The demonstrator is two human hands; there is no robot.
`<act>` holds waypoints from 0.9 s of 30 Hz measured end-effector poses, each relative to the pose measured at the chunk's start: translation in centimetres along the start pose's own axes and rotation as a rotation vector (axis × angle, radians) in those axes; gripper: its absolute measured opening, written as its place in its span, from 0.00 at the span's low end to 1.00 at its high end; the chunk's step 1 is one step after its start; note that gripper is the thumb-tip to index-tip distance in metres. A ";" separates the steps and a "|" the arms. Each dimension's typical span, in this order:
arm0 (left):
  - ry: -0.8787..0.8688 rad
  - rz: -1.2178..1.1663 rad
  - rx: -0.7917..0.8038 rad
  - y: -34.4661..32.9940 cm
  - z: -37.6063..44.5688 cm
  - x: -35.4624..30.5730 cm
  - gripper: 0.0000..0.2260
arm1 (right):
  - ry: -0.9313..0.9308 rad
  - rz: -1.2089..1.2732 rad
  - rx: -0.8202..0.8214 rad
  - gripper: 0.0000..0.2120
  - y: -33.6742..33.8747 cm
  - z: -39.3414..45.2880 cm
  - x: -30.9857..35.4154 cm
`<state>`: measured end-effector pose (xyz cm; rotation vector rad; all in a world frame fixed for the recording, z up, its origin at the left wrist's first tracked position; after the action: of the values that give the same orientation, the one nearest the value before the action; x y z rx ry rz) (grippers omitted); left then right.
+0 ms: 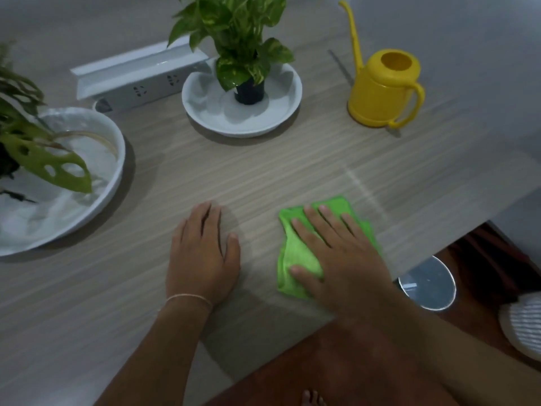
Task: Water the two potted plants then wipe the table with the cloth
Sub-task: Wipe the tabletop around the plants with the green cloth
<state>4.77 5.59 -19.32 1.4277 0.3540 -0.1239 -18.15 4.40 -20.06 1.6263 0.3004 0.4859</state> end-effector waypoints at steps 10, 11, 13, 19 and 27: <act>-0.003 0.005 -0.044 0.5 0.2 -0.2 0.25 | -0.295 0.002 0.008 0.43 1.2 12.0 -6.8; -0.004 0.006 -0.051 0.6 0.2 -0.2 0.25 | -0.290 0.011 0.015 0.43 1.0 13.5 -4.9; -0.010 0.012 -0.069 0.5 0.2 -0.1 0.24 | -0.223 0.027 0.022 0.42 0.6 14.6 -0.6; -0.037 -0.021 -0.123 0.4 0.3 0.3 0.22 | 0.080 0.029 -0.016 0.39 0.0 2.2 4.1; 0.000 -0.026 -0.088 0.0 0.4 0.6 0.22 | -0.263 -0.030 -0.050 0.42 1.1 8.9 -6.1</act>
<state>5.44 5.28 -19.48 1.3363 0.3742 -0.1277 -19.27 -6.38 -20.34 1.6133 0.1150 0.2508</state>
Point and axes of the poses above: each hand's wrist, its own z-axis towards the middle knuckle, its own y-axis out of the back of the hand, x = y × z, the point moved 7 cm from there along z, towards the middle knuckle, and after that the axes turned 1 degree about z, right-handed, at the moved point
